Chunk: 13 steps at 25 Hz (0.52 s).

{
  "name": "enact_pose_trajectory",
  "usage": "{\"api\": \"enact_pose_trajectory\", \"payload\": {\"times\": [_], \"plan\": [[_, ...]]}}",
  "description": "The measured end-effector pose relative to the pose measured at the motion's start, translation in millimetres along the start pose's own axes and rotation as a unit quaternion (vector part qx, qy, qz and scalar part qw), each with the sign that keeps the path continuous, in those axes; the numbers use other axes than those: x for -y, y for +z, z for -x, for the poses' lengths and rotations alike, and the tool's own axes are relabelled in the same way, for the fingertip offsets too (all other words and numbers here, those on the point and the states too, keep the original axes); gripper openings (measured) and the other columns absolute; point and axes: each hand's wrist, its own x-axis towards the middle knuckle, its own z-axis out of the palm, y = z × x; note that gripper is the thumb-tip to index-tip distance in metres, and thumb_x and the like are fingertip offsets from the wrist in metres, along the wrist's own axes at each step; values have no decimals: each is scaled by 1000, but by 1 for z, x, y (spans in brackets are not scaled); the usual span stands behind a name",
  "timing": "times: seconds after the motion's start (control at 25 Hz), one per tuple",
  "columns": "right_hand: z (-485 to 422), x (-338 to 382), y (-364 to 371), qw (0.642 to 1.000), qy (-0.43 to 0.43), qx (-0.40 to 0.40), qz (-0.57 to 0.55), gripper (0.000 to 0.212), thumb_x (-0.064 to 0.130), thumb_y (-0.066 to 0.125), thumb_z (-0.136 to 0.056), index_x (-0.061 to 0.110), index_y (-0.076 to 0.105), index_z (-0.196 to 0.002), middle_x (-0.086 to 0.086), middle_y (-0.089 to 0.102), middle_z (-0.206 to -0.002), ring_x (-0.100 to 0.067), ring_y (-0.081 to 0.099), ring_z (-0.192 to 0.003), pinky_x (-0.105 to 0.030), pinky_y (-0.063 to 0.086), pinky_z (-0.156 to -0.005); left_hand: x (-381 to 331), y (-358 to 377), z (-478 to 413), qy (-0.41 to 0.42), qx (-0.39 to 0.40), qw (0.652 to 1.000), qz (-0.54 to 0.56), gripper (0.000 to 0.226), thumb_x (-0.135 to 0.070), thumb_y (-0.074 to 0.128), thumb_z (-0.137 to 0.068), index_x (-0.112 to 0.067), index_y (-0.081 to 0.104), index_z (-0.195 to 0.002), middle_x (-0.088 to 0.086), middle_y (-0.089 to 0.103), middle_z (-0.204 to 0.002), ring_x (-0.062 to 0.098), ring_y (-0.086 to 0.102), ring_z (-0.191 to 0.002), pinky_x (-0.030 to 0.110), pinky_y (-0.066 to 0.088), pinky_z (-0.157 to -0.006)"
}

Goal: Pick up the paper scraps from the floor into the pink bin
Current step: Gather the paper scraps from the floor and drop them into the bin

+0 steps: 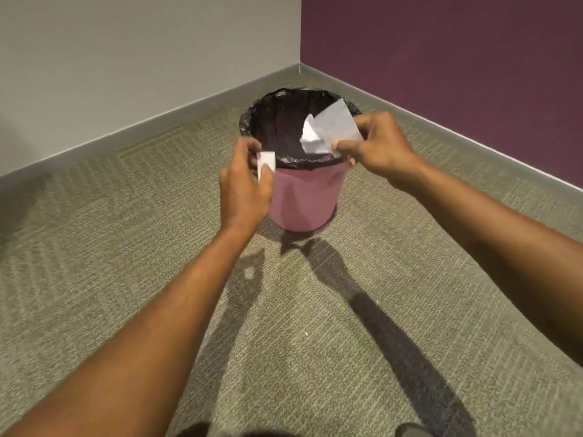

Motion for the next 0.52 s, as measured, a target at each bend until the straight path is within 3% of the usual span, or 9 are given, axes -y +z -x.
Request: {"api": "enact_pose_trajectory", "payload": {"times": [0.16, 0.24, 0.36, 0.52], "plan": [[-41, 17, 4, 999, 26, -40, 13, 21, 5, 71, -78, 3, 72, -99, -12, 67, -71, -22, 58, -56, -36, 46, -54, -12, 11, -60, 31, -21, 999, -9, 32, -2, 58, -88, -13, 52, -117, -14, 49, -78, -3, 50, -65, 11, 46, -55], [-51, 20, 7, 997, 35, -40, 60, 27, 6, 72, -80, 2, 70, -106, -17, 70, -80, -23, 61, -59, -36, 47, -54, -13, 19, -79, 25, -25, 999, 11, 35, 2, 58, -82, -13, 52, -114, -12, 48, -71, 2, 50, -63, 22, 48, -59], [-59, 20, 11, 994, 48, -37, 93, 31, 4, 72, -82, 1, 68, -112, -15, 71, -90, -22, 65, -65, -37, 56, -58, -12, 29, -96, 7, 1, 1000, -6, 40, 3, 61, -82, -14, 52, -117, -9, 49, -68, 5, 51, -65, 24, 49, -63], [-66, 8, 16, 991, 55, -16, 120, 16, 2, 75, -78, 4, 71, -93, -11, 70, -92, -24, 70, -80, -42, 63, -67, -6, 39, -104, 2, 47, 998, -29, 46, -5, 66, -86, -15, 49, -127, -7, 53, -72, 11, 57, -73, 29, 54, -70]]}}
